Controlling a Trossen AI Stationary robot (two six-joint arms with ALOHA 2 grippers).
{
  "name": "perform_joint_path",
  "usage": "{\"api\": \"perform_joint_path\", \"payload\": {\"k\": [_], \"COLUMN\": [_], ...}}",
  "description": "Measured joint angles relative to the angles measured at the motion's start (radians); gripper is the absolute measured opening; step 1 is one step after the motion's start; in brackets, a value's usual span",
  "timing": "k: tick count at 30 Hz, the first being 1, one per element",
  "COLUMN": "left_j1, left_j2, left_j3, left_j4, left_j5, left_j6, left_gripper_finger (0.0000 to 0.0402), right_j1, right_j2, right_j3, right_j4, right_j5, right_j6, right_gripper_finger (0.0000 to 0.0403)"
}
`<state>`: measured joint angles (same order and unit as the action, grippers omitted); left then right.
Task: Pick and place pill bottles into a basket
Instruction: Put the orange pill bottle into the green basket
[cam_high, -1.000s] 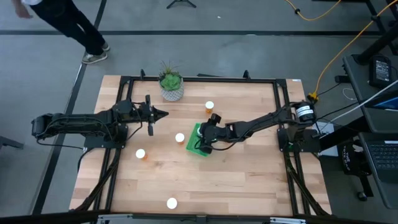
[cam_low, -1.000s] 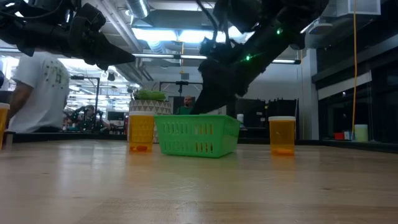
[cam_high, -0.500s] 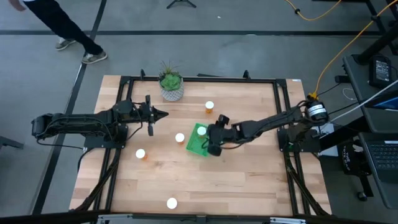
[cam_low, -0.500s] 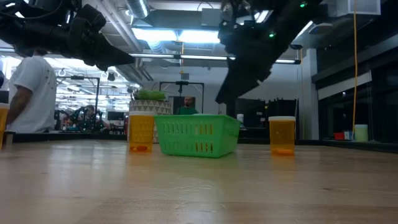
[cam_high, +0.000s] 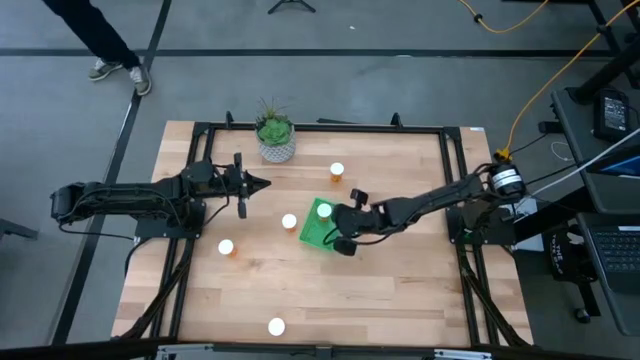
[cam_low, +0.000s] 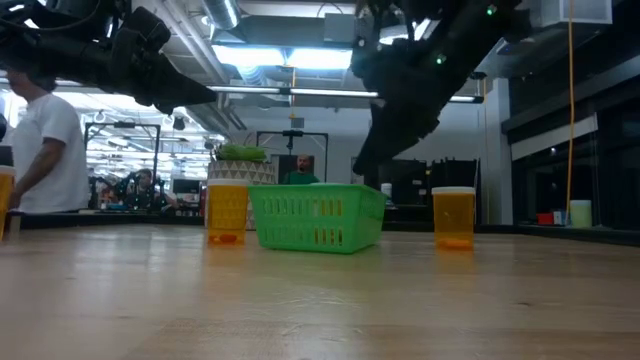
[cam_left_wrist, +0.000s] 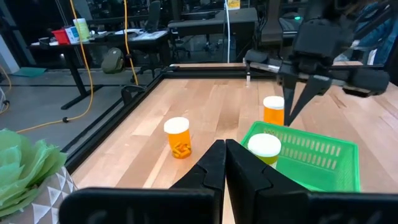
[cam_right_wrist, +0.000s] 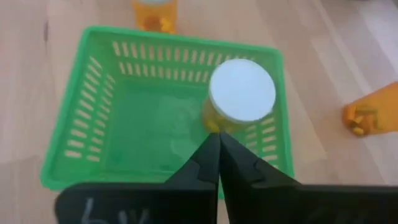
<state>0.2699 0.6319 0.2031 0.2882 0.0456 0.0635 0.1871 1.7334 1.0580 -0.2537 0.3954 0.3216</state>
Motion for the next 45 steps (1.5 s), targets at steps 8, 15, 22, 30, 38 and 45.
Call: {"api": "perform_joint_path", "payload": {"k": [8, 15, 22, 30, 38, 45], "left_j1": [0.0, 0.0, 0.0, 0.0, 0.0, 0.0], "left_j2": [0.0, 0.0, 0.0, 0.0, 0.0, 0.0], "left_j3": [0.0, 0.0, 0.0, 0.0, 0.0, 0.0], "left_j4": [-0.001, -0.001, -0.001, -0.001, -0.001, 0.0], "left_j5": [0.0, 0.0, 0.0, 0.0, 0.0, 0.0], "left_j6": [0.001, 0.001, 0.001, 0.001, 0.002, 0.002], "left_gripper_finger": [0.0007, 0.0008, 0.0006, 0.0006, 0.001, 0.0011], "right_j1": [-0.024, -0.045, -0.077, -0.081, -0.077, -0.077], "right_j2": [0.047, 0.054, 0.054, 0.054, 0.037, -0.069], "right_j3": [0.0, 0.0, 0.0, 0.0, 0.0, 0.0], "right_j4": [0.026, 0.061, 0.087, 0.091, 0.069, 0.046], "right_j5": [-0.053, -0.057, -0.103, -0.128, -0.139, -0.145], "right_j6": [0.015, -0.019, -0.066, -0.068, -0.07, -0.083], "right_gripper_finger": [0.0005, 0.0002, 0.0002, 0.0001, 0.0001, 0.0]}}
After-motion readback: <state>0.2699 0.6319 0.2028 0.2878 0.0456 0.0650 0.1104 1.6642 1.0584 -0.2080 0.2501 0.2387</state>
